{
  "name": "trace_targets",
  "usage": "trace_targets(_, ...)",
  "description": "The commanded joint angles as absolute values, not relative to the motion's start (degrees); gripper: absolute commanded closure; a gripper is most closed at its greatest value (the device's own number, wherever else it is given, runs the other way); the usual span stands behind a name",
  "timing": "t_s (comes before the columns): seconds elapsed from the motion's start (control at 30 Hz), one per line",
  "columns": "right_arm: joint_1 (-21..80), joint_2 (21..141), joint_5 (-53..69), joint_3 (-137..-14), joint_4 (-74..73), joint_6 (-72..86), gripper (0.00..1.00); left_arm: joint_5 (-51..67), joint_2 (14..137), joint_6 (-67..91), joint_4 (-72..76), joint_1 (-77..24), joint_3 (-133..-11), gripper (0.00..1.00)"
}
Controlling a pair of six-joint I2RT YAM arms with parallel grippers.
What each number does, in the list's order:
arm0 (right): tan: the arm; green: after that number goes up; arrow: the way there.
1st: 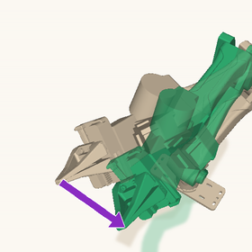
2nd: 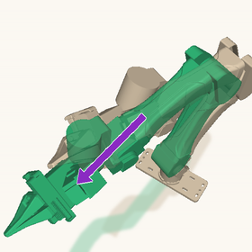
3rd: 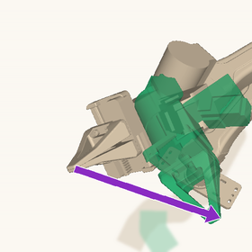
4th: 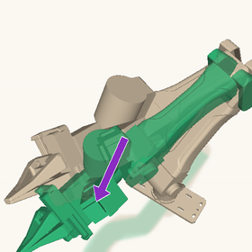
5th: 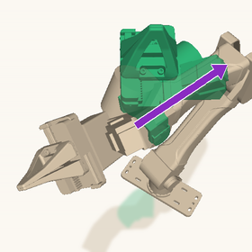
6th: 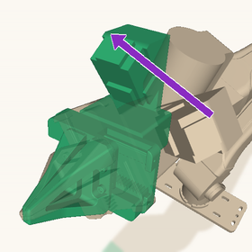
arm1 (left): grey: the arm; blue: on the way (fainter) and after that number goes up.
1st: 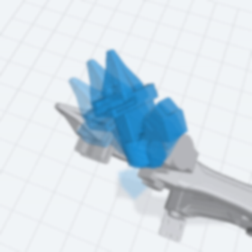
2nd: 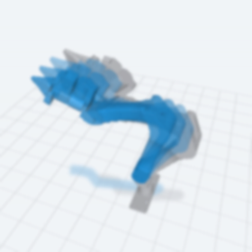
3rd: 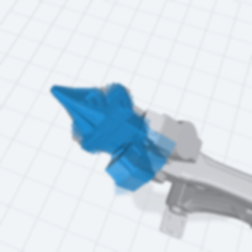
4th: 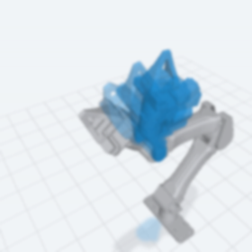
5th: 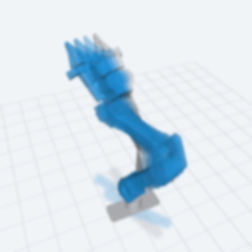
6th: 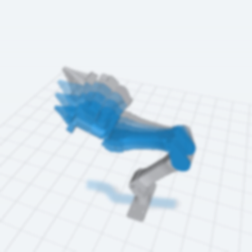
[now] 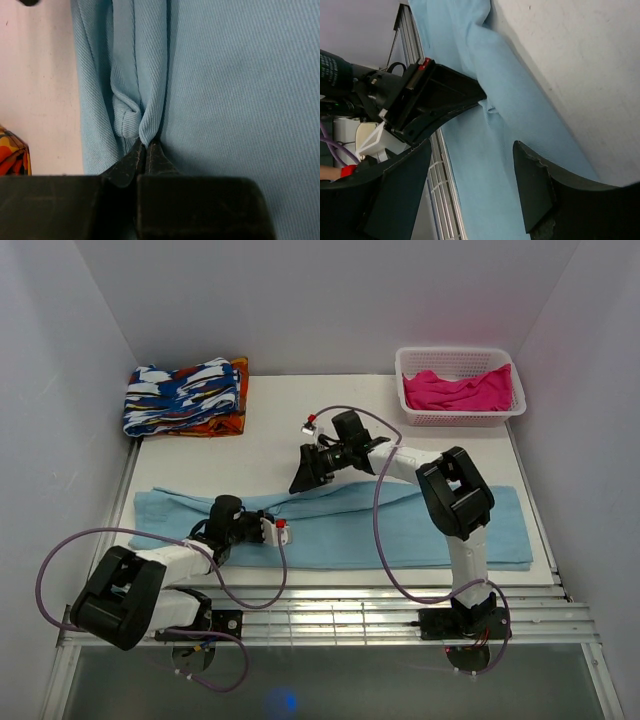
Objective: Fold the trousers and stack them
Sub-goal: Fold the trousers
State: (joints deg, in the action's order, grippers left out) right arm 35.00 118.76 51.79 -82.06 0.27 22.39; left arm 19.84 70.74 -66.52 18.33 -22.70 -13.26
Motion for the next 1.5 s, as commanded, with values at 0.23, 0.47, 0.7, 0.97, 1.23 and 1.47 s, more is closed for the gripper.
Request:
trace_targets(0.23, 35.51, 114.44, 44.3, -75.17, -2.81, 17.76, 0.41, 19.24, 71.98, -58.98, 14.87, -22.59, -18.27, 0.88)
trace_targets(0.47, 35.25, 111.0, 43.51, -65.93, 1.92, 16.08, 0.59, 21.79, 68.39, -51.25, 2.59, -22.06, -25.65, 0.55)
trace_targets(0.7, 35.16, 115.22, 42.45, -66.8, 3.42, 13.98, 0.63, 28.83, 60.65, -44.22, -15.64, -21.53, -34.71, 0.47)
trace_targets(0.97, 35.16, 115.58, 42.19, -65.83, 5.54, 13.98, 0.62, 35.57, 73.02, -43.76, -32.22, -20.75, -49.29, 0.65)
trace_targets(1.23, 35.16, 115.31, 41.92, -64.34, 5.54, 13.45, 0.62, 38.59, 86.65, -43.94, -38.84, -19.16, -57.03, 0.7)
trace_targets(1.47, 35.16, 114.96, 42.36, -64.34, 5.01, 13.18, 0.61, 34.63, 90.61, -40.7, -34.55, -16.18, -58.1, 0.71)
